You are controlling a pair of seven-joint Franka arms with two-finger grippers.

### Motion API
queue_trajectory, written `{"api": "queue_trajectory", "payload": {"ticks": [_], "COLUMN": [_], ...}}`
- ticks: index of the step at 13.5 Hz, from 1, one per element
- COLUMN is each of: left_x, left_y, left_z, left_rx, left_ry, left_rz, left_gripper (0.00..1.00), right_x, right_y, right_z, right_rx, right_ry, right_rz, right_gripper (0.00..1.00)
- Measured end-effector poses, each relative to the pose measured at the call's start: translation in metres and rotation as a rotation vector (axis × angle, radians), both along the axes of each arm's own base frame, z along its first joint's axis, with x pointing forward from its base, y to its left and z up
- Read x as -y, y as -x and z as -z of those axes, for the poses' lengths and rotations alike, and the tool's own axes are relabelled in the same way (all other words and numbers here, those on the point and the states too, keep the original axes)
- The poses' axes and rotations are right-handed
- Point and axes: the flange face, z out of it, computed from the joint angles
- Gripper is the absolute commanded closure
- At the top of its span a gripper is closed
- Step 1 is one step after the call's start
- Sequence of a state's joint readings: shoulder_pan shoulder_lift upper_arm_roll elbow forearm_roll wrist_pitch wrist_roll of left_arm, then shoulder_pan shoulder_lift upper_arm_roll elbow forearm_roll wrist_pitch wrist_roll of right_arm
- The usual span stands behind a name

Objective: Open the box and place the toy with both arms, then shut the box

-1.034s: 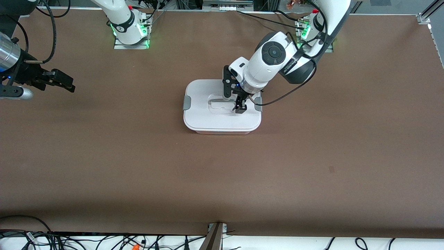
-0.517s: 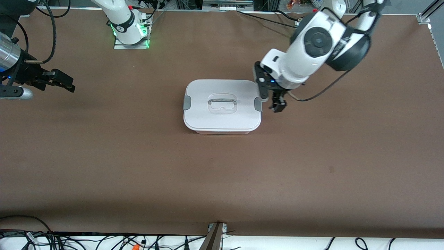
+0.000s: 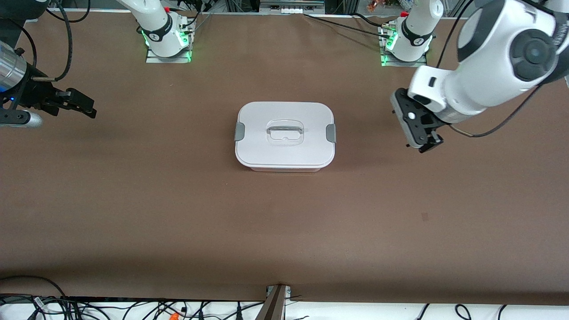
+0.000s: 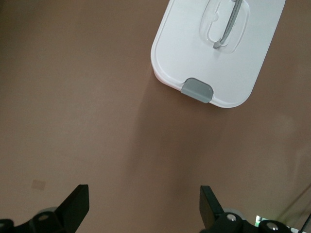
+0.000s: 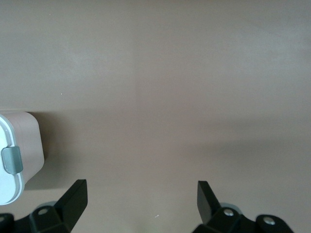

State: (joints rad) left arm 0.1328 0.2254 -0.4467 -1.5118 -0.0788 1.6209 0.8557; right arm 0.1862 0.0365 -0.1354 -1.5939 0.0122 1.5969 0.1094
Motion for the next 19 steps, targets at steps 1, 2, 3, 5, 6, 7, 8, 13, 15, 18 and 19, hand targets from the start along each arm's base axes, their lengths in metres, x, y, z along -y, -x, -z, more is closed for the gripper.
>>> {"api": "queue_trajectory", "payload": {"ticks": [1,2,3,5,6,7,8,13,15,18,19], "left_x": [-0.007,-0.014,-0.024,-0.064,-0.089,-0.112,-0.13,-0.174,-0.192,-0.192,-0.191], "left_y": [-0.002,-0.003,-0.006,-0.014,-0.015,-0.014,-0.009,0.003,-0.003,-0.001,0.001], "left_z": [-0.002,-0.003,-0.003,-0.005,-0.012,-0.021,-0.031,-0.038,-0.027,-0.031,-0.036], "left_rx": [-0.006,-0.012,-0.015,-0.009,0.003,0.019,0.032,0.013,-0.029,-0.043,-0.033], "left_ry": [-0.003,-0.007,-0.013,-0.031,-0.043,-0.049,-0.048,-0.052,-0.028,-0.048,-0.062], "left_rz": [-0.012,-0.027,-0.049,-0.131,-0.192,-0.272,-0.365,-0.682,-0.847,-0.986,-0.997], "left_gripper": [0.0,0.0,0.0,0.0,0.0,0.0,0.0,0.0,0.0,0.0,0.0], "right_x": [0.0,0.0,0.0,-0.001,-0.001,-0.001,-0.001,-0.003,-0.003,-0.003,-0.003], "right_y": [0.0,0.0,0.0,0.0,0.001,0.001,0.001,0.001,0.001,0.001,0.001], "right_z": [0.0,0.0,0.0,0.0,0.0,0.0,0.0,-0.001,-0.001,-0.001,-0.001], "right_rx": [0.0,0.0,0.0,0.0,-0.002,-0.003,-0.003,-0.003,-0.003,-0.003,-0.003], "right_ry": [0.0,0.0,0.0,0.0,0.0,-0.001,-0.001,-0.002,-0.002,-0.002,-0.002], "right_rz": [0.0,0.0,-0.001,-0.001,-0.002,-0.002,-0.002,-0.006,-0.006,-0.006,-0.006], "right_gripper": [0.0,0.0,0.0,0.0,0.0,0.0,0.0,0.0,0.0,0.0,0.0]}}
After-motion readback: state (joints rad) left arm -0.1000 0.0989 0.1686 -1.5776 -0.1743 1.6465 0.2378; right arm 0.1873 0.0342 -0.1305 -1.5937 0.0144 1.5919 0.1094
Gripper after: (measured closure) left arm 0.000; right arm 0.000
